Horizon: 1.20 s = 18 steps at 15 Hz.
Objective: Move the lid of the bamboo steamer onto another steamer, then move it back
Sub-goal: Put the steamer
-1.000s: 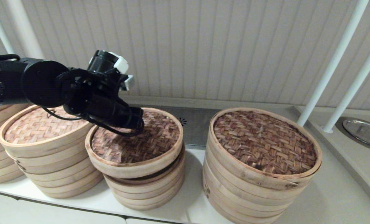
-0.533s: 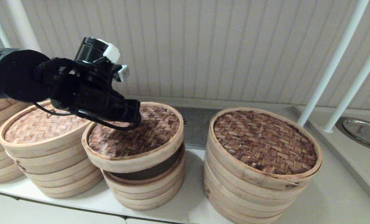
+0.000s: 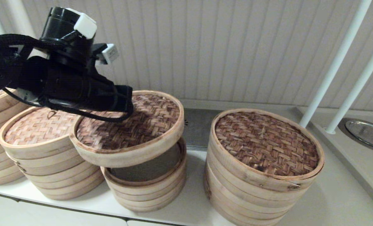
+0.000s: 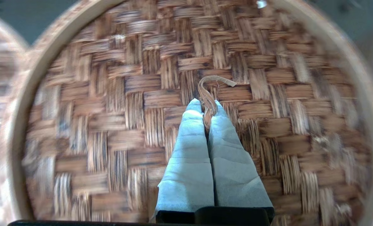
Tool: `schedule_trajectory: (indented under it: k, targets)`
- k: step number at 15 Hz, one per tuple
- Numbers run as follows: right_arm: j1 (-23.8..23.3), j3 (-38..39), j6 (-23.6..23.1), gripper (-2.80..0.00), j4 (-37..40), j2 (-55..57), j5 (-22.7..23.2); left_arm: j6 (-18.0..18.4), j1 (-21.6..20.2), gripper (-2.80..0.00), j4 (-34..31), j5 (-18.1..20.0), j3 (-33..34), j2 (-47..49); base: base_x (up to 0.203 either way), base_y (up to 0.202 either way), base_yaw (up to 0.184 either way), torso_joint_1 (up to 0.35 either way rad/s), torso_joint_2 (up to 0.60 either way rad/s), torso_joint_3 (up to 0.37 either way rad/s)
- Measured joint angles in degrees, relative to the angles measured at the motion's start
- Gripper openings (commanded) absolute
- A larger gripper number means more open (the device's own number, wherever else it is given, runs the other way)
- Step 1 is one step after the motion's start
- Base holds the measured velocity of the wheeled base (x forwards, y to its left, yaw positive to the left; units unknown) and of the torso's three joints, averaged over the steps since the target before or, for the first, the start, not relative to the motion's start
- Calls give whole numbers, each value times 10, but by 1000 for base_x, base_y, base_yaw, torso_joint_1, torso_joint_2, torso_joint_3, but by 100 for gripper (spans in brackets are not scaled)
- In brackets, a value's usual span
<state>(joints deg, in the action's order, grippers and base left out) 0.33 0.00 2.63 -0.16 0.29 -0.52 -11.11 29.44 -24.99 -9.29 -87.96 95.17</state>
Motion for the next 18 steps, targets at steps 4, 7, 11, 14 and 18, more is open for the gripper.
schedule_trajectory:
  k: [4, 7, 11, 14, 18]
  targets:
    - [0, 0, 0, -280, 0, 0, 0, 5, -32, -280, 0, -10, -8, -15, 0, 0, 0, 0, 0, 0]
    - [0, 0, 0, -280, 0, 0, 0, 16, -75, -280, 0, -11, -19, -19, 0, 0, 0, 0, 0, 0]
    - [0, 0, 0, -280, 0, 0, 0, 26, -112, -280, 1, -11, -25, -20, 0, 0, 0, 0, 0, 0]
    - [0, 0, 0, -280, 0, 0, 0, 30, -148, -280, 1, -7, -32, -18, 0, 0, 0, 0, 0, 0]
    - [0, 0, 0, -280, 0, 0, 0, 30, -192, -280, 1, -4, -41, -14, 0, 0, 0, 0, 0, 0]
